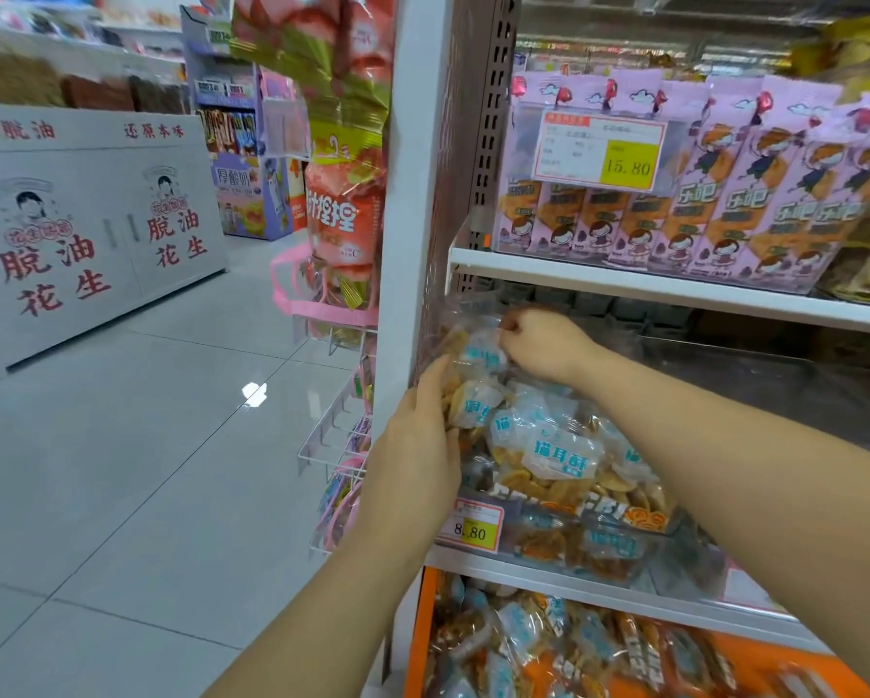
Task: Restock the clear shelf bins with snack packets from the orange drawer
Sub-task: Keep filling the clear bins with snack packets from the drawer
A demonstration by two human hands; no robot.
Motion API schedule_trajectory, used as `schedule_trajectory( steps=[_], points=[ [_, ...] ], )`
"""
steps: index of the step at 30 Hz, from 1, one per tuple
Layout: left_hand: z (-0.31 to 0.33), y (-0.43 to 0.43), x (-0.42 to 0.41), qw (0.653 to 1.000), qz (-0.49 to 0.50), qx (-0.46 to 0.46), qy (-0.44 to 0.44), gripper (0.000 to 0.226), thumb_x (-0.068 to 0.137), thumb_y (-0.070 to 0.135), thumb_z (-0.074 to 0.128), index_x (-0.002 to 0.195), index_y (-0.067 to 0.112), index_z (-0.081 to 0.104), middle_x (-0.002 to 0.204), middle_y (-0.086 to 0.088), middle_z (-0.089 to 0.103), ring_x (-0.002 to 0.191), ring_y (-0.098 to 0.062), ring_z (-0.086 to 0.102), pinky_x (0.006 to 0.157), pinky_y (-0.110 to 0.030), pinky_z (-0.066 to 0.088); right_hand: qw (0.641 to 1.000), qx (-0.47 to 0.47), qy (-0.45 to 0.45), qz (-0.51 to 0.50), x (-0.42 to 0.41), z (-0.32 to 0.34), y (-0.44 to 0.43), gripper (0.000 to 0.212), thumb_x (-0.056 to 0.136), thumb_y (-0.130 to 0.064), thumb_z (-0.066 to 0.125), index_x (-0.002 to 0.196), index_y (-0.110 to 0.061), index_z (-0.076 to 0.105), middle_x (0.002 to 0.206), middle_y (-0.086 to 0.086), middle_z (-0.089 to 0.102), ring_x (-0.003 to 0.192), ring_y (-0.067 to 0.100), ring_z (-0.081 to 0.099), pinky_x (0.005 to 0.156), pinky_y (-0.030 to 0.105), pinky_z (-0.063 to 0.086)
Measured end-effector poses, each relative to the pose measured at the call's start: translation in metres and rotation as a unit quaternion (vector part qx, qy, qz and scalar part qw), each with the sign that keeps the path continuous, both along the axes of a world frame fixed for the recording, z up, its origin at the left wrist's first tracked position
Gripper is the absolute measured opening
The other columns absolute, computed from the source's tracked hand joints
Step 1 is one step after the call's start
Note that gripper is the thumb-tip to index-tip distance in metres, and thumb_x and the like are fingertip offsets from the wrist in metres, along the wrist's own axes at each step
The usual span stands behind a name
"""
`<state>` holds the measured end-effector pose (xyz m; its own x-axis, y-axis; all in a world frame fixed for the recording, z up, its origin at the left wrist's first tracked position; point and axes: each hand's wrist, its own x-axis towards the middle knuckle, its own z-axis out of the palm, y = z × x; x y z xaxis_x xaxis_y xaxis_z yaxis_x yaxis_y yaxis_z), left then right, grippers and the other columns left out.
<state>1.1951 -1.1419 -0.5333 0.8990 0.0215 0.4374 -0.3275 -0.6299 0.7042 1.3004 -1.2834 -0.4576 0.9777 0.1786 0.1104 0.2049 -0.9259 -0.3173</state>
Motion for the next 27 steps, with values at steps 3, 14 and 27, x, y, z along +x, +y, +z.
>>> schedule_trajectory(
  steps=[3, 14, 27],
  points=[
    [0.0, 0.0, -0.002, 1.0, -0.004, -0.013, 0.004, 0.05, 0.091, 0.005, 0.051, 0.134, 0.029, 0.039, 0.129, 0.005, 0.055, 0.108, -0.017, 0.057, 0.09, -0.042, 0.051, 0.999, 0.002, 0.009, 0.032, -0.002, 0.003, 0.0, 0.027, 0.098, -0.017, 0.04, 0.096, 0.002, 0.059, 0.085, 0.01, 0.054, 0.083, 0.024, 0.051, 0.066, 0.029, 0.035],
    [-0.001, 0.005, -0.002, 0.999, -0.012, -0.018, 0.028, 0.044, 0.092, 0.004, 0.051, 0.128, 0.028, 0.045, 0.12, 0.007, 0.059, 0.103, -0.012, 0.058, 0.087, -0.031, 0.051, 0.981, -0.103, 0.06, 0.152, 0.001, 0.011, 0.004, 0.046, 0.092, -0.027, 0.059, 0.135, -0.01, 0.05, 0.136, 0.006, 0.053, 0.12, 0.021, 0.051, 0.095, 0.024, 0.035],
    [0.0, 0.005, -0.002, 0.999, -0.004, 0.021, 0.028, 0.049, 0.093, 0.007, 0.051, 0.133, 0.031, 0.039, 0.121, 0.007, 0.06, 0.103, -0.015, 0.06, 0.084, -0.033, 0.051, 0.99, -0.114, 0.013, 0.085, 0.008, -0.011, 0.018, 0.052, 0.082, -0.048, 0.067, 0.126, -0.022, 0.058, 0.123, 0.002, 0.06, 0.106, 0.022, 0.057, 0.088, 0.035, 0.048]
  ],
)
